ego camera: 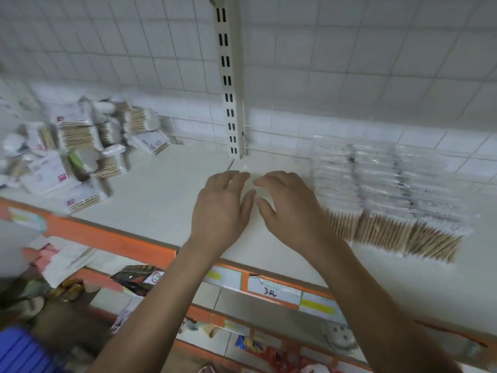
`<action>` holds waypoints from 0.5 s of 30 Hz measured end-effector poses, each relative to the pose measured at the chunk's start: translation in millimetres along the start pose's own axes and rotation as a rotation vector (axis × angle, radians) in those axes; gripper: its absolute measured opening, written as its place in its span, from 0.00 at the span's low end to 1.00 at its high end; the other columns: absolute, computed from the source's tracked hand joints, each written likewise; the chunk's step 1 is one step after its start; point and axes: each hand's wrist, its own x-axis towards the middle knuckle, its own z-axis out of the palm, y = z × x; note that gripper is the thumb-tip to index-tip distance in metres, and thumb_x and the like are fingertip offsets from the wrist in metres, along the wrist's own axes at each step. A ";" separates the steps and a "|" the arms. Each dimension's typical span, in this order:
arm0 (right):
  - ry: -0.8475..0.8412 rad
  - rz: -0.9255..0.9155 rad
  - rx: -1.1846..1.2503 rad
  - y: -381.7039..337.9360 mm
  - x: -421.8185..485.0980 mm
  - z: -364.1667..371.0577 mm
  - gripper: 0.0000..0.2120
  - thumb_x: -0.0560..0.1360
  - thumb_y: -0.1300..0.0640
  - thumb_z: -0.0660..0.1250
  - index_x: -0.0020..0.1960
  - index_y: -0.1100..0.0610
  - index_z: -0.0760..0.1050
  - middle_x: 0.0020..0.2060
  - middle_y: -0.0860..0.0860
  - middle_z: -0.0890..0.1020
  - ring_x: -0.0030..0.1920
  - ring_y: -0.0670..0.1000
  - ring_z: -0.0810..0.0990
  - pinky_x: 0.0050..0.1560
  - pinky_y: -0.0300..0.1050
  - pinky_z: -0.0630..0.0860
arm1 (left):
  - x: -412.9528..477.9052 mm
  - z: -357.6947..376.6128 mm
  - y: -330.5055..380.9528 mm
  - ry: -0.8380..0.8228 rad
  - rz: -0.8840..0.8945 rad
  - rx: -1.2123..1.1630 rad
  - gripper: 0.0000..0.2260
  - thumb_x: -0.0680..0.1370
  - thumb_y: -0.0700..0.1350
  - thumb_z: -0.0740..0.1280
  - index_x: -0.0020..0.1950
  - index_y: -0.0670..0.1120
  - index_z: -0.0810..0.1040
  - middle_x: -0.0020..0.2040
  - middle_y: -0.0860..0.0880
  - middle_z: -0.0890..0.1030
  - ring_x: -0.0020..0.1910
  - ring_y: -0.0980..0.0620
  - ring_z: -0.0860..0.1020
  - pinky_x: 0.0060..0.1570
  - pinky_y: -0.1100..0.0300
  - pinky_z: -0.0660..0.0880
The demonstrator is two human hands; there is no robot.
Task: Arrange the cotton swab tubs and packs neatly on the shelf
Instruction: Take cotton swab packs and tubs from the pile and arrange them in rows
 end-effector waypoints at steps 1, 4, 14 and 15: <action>-0.030 -0.015 0.000 -6.8 6.1 8.5 0.13 0.73 0.61 0.67 0.58 0.60 0.77 0.53 0.55 0.79 0.54 0.57 0.75 0.53 0.45 0.71 | -0.7 -3.1 -11.7 0.012 -0.012 0.032 0.21 0.77 0.52 0.56 0.60 0.42 0.78 0.56 0.41 0.80 0.55 0.39 0.77 0.49 0.47 0.78; -0.133 -0.066 -0.021 -27.7 28.4 33.4 0.15 0.74 0.60 0.65 0.60 0.59 0.75 0.57 0.54 0.77 0.56 0.57 0.74 0.57 0.48 0.69 | -0.7 -13.9 -47.2 0.023 -0.087 0.121 0.22 0.76 0.54 0.56 0.59 0.42 0.78 0.56 0.40 0.80 0.56 0.38 0.77 0.47 0.47 0.77; -0.369 -0.217 -0.011 -128.2 115.7 127.7 0.18 0.77 0.56 0.62 0.65 0.58 0.69 0.63 0.54 0.70 0.62 0.56 0.68 0.62 0.50 0.68 | -10.1 -71.8 -190.6 0.042 -0.324 0.298 0.23 0.67 0.44 0.75 0.60 0.38 0.76 0.57 0.34 0.76 0.58 0.32 0.73 0.50 0.40 0.75; -0.376 -0.216 0.006 -135.8 123.7 136.8 0.18 0.77 0.56 0.62 0.65 0.59 0.69 0.63 0.54 0.71 0.62 0.56 0.69 0.61 0.50 0.68 | -10.5 -78.7 -202.5 0.070 -0.340 0.305 0.23 0.68 0.43 0.74 0.60 0.38 0.76 0.58 0.34 0.75 0.59 0.32 0.72 0.50 0.40 0.74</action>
